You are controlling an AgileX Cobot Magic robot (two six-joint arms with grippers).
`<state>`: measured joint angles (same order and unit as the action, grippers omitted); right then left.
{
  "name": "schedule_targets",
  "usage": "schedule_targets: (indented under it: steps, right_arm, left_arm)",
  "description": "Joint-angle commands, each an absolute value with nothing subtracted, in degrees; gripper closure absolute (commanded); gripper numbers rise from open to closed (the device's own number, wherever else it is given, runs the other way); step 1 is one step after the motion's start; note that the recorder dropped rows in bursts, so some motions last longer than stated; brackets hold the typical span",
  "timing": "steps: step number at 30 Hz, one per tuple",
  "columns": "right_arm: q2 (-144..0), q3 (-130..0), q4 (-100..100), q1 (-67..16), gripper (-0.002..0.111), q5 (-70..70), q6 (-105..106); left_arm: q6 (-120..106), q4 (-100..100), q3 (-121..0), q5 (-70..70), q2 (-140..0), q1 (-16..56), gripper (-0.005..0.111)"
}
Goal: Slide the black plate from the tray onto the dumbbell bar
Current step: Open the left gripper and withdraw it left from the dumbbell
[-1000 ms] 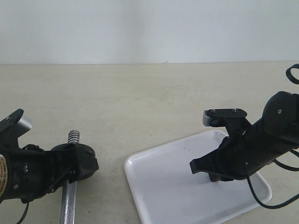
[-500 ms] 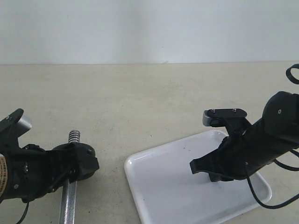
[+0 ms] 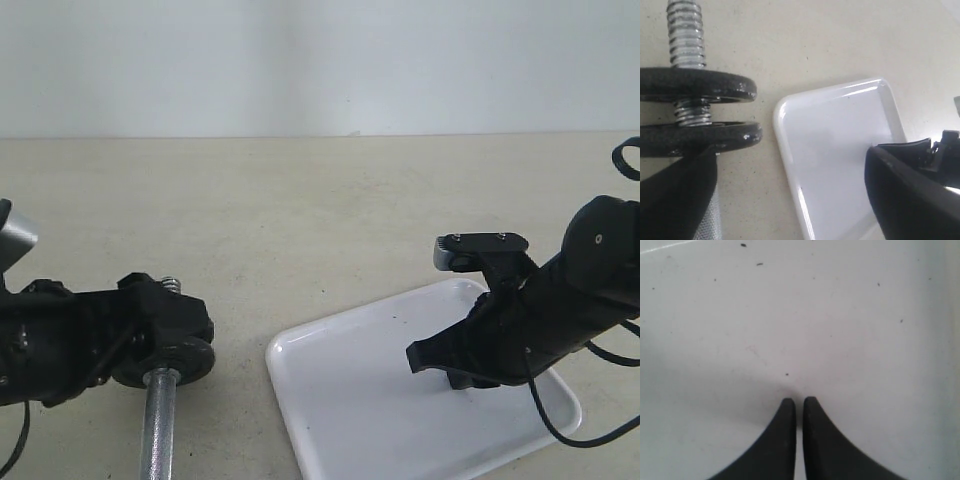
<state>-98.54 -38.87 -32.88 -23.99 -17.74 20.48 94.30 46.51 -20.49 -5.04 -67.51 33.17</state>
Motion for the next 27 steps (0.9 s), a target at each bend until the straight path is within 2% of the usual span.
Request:
schedule_targets:
  steps: [1,8,20,27]
  right_arm:
    - [-98.0,-38.7,-32.7,-24.0,0.106,-17.5,21.1]
    - [-98.0,-38.7,-32.7,-24.0,0.106,-17.5,21.1]
    - [-98.0,-38.7,-32.7,-24.0,0.106,-17.0,21.0]
    - [-98.0,-38.7,-32.7,-24.0,0.106,-17.0,21.2]
  left_arm:
    - [94.2,46.9,-20.8,-2.9,-63.1,33.2,0.031]
    - [94.2,49.2,-22.3,-2.9,-56.7,33.2,0.031]
    - [92.9,54.0,-31.7,-6.1,-41.0,33.2,0.034]
    - [92.9,63.2,-35.4,-4.9,-32.7,33.2,0.034]
